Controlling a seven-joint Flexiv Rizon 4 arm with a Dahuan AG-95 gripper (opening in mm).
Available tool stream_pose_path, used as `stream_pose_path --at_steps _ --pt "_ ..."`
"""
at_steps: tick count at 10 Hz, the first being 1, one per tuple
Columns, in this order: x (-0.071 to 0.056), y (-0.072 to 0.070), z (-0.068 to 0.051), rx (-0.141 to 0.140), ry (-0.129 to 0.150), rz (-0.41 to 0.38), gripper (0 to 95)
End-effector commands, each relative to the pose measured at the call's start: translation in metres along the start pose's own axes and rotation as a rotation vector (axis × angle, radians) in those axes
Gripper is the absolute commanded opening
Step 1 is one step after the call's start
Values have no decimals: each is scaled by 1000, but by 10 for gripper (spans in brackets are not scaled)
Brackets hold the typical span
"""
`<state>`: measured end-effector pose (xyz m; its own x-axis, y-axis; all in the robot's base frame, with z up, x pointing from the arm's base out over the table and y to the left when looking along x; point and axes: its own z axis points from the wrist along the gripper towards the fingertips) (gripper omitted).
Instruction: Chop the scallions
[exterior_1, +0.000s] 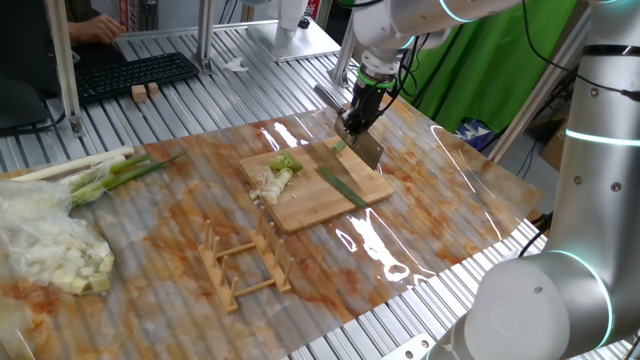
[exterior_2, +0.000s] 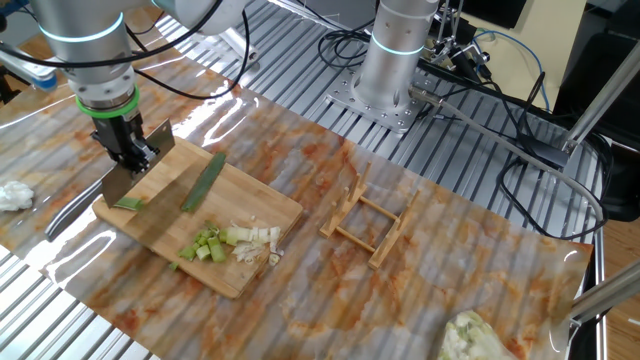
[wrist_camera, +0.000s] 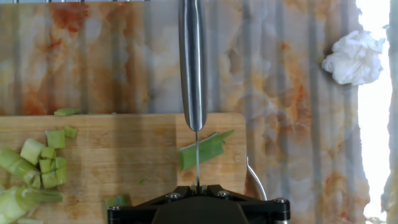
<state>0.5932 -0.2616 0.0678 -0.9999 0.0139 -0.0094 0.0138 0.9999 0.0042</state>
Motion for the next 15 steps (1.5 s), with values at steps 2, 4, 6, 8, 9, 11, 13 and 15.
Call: stream_pose_path --at_steps 2,4,6,8,9,11,13,15 --pt "0 0 -1 8 5 44 0" --pt "0 0 -1 14 14 90 0" --pt "0 0 -1 16 14 91 0" --pt "0 -1 -1 11 8 64 0" --pt "0 -2 0 11 10 54 0" --pt "-1 -2 0 12 10 44 0" --pt "-3 -2 3 12 9 41 0" --pt "-8 -2 6 10 9 41 0"
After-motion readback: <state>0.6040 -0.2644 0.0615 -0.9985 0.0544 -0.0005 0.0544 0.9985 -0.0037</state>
